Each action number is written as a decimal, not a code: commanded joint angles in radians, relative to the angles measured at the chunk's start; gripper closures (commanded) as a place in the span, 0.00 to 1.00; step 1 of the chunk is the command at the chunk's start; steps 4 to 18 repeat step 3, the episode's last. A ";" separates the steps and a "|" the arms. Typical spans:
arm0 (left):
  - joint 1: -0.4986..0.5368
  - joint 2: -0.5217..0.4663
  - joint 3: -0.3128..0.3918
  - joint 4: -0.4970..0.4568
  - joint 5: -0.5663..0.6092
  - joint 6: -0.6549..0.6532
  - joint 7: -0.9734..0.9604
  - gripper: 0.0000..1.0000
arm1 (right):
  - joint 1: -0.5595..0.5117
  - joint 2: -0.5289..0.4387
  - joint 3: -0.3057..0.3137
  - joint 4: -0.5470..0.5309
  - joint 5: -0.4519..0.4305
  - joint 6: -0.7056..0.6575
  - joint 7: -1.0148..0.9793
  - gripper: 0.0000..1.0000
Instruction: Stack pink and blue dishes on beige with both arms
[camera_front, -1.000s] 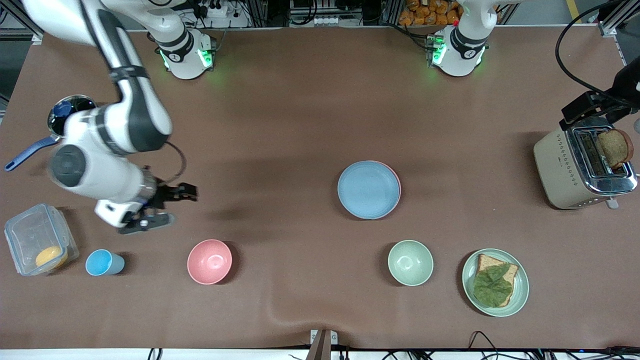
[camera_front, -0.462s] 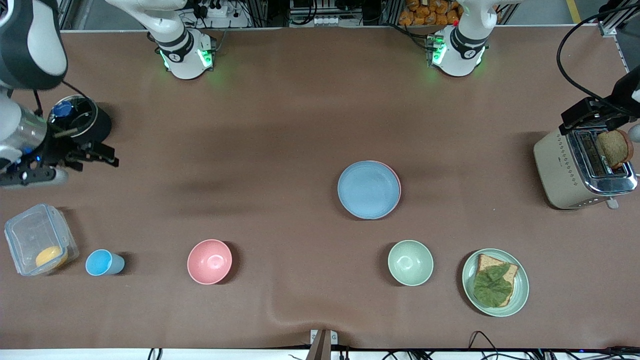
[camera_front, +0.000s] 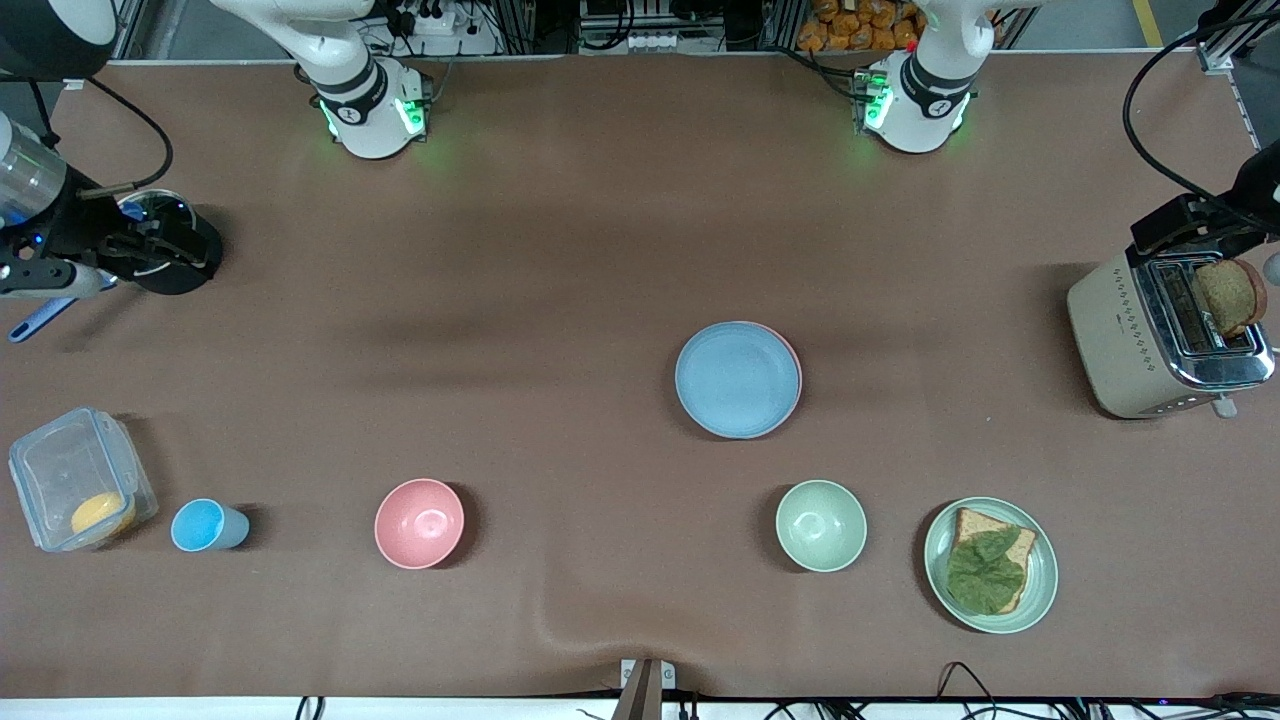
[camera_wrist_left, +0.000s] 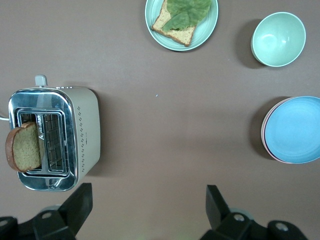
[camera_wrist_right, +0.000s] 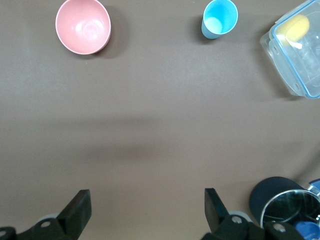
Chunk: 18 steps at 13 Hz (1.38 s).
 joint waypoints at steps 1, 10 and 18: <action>-0.020 0.007 0.003 0.023 0.040 -0.030 0.015 0.00 | -0.008 -0.017 0.001 0.027 -0.021 -0.063 -0.017 0.00; -0.021 0.006 -0.008 0.023 0.066 -0.030 0.017 0.00 | -0.007 -0.015 0.002 0.066 -0.021 -0.140 -0.019 0.00; -0.021 0.006 -0.008 0.023 0.066 -0.030 0.017 0.00 | -0.007 -0.015 0.002 0.066 -0.021 -0.140 -0.019 0.00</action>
